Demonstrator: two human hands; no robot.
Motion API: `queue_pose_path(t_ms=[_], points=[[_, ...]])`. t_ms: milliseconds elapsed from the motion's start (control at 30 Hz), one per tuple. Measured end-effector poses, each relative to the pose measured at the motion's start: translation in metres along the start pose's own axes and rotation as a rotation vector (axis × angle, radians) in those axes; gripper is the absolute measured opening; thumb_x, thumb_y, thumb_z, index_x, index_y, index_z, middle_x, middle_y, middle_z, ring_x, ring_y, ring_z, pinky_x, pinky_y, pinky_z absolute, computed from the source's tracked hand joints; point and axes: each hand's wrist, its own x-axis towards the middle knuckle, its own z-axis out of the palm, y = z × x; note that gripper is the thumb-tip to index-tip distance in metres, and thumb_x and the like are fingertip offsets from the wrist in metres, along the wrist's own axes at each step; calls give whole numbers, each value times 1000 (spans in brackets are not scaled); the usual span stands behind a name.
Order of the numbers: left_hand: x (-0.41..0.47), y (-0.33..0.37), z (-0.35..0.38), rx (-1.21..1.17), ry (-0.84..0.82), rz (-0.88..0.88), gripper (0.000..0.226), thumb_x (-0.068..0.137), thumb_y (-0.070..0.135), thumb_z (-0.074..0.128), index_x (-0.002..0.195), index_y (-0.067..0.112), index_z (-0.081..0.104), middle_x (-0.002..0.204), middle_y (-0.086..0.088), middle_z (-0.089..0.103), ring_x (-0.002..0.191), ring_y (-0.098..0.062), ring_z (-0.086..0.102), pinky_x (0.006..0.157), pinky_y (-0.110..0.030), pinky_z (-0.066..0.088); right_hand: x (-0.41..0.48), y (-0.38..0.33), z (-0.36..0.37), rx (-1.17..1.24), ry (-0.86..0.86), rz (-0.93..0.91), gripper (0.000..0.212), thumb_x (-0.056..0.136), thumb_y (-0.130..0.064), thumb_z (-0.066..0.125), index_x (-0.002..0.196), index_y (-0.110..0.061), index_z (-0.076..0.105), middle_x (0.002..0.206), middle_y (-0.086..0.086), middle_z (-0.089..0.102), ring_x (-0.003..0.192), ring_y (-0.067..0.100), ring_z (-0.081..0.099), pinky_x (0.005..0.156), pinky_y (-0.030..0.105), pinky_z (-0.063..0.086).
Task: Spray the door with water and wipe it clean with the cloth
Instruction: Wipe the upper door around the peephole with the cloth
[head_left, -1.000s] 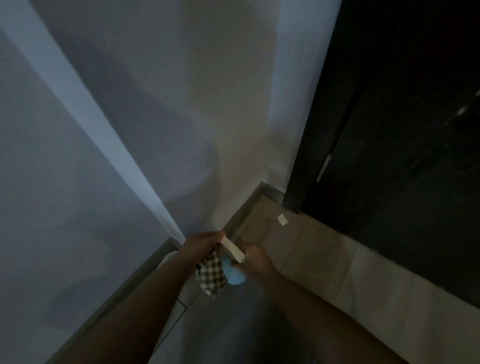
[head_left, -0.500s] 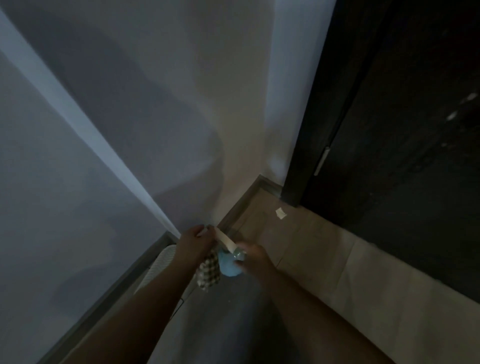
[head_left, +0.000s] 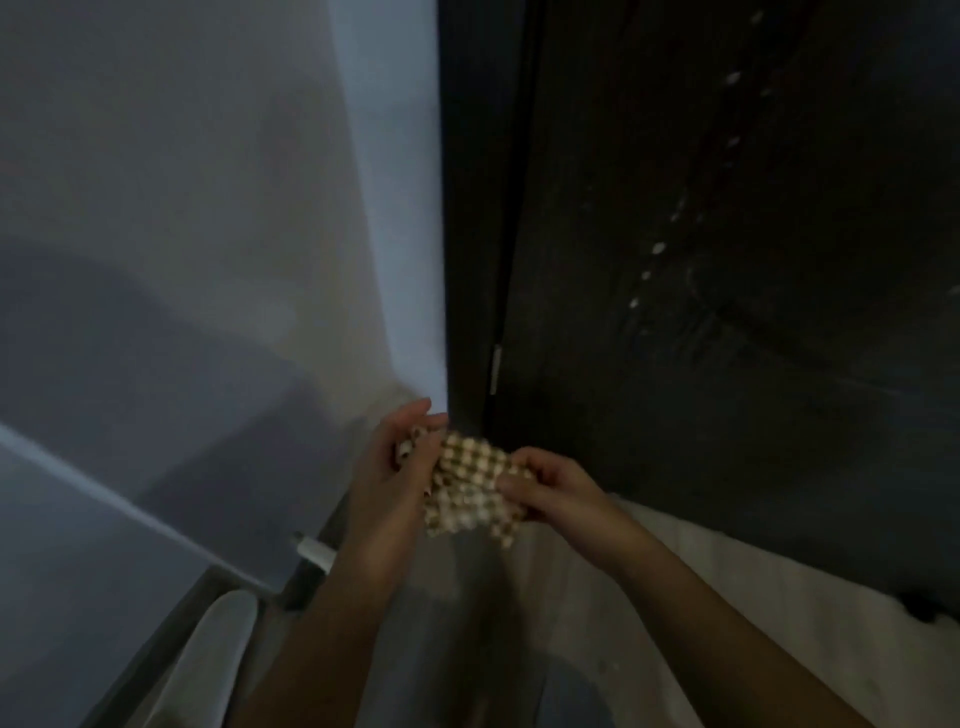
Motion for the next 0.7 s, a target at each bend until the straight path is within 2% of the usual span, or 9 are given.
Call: queue_pose_path(t_ms=[33, 100, 200, 267, 333, 433, 500, 600, 700], points=[[1, 1, 8, 108, -2, 60, 21, 90, 20, 61, 109, 27, 61, 102, 15, 64, 91, 11, 60, 77, -1, 40, -5, -8, -12, -2, 58, -36, 5, 87, -13, 64, 91, -10, 63, 80, 4, 60, 77, 15, 58, 73, 28, 49], [2, 1, 21, 332, -45, 108, 32, 87, 31, 60, 118, 31, 55, 104, 27, 53, 91, 20, 50, 77, 3, 31, -9, -21, -32, 51, 173, -92, 14, 84, -25, 67, 92, -13, 67, 89, 8, 65, 89, 22, 62, 85, 39, 50], [6, 7, 34, 578, -177, 155, 31, 90, 26, 63, 119, 32, 55, 109, 24, 47, 102, 6, 45, 77, 1, 28, -11, -44, -46, 147, 283, -127, 6, 83, -27, 68, 84, -23, 72, 93, 6, 69, 95, 23, 64, 95, 48, 47], [12, 27, 46, 695, -237, 221, 17, 86, 23, 68, 101, 27, 60, 99, 15, 53, 90, 1, 51, 70, 1, 32, -14, -70, -47, 128, 295, -146, 12, 89, -22, 62, 81, -25, 71, 89, 5, 70, 91, 22, 65, 92, 48, 48], [18, 64, 59, 690, -267, 237, 13, 84, 22, 70, 93, 22, 61, 96, 9, 54, 80, 0, 52, 68, 1, 35, -24, -108, -47, 125, 295, -183, 9, 90, -21, 60, 86, -21, 68, 88, 6, 69, 89, 22, 66, 86, 46, 51], [21, 134, 79, 474, -308, 131, 20, 84, 16, 70, 99, 25, 60, 89, 10, 62, 82, 4, 60, 64, -1, 42, -48, -172, -53, 145, 295, -242, 12, 81, -31, 63, 88, -23, 70, 93, 8, 71, 92, 24, 68, 82, 43, 54], [19, 184, 94, 428, -340, 103, 16, 88, 15, 64, 92, 30, 59, 82, 13, 62, 76, 5, 61, 61, -1, 42, -68, -220, -62, 123, 306, -280, 13, 78, -33, 64, 86, -26, 71, 96, 8, 72, 93, 25, 69, 80, 42, 57], [18, 265, 109, 336, -289, 116, 11, 96, 21, 49, 90, 26, 57, 83, 12, 60, 73, 3, 57, 57, -5, 40, -95, -298, -78, 87, 331, -387, 9, 77, -29, 69, 84, -23, 68, 86, 4, 71, 83, 20, 68, 68, 31, 55], [17, 353, 121, 298, -304, 178, 15, 99, 25, 42, 92, 28, 55, 84, 10, 62, 75, 9, 57, 59, -3, 40, -124, -384, -85, 19, 310, -493, 22, 72, -39, 78, 82, -25, 65, 79, 1, 64, 76, 15, 62, 64, 26, 52]])
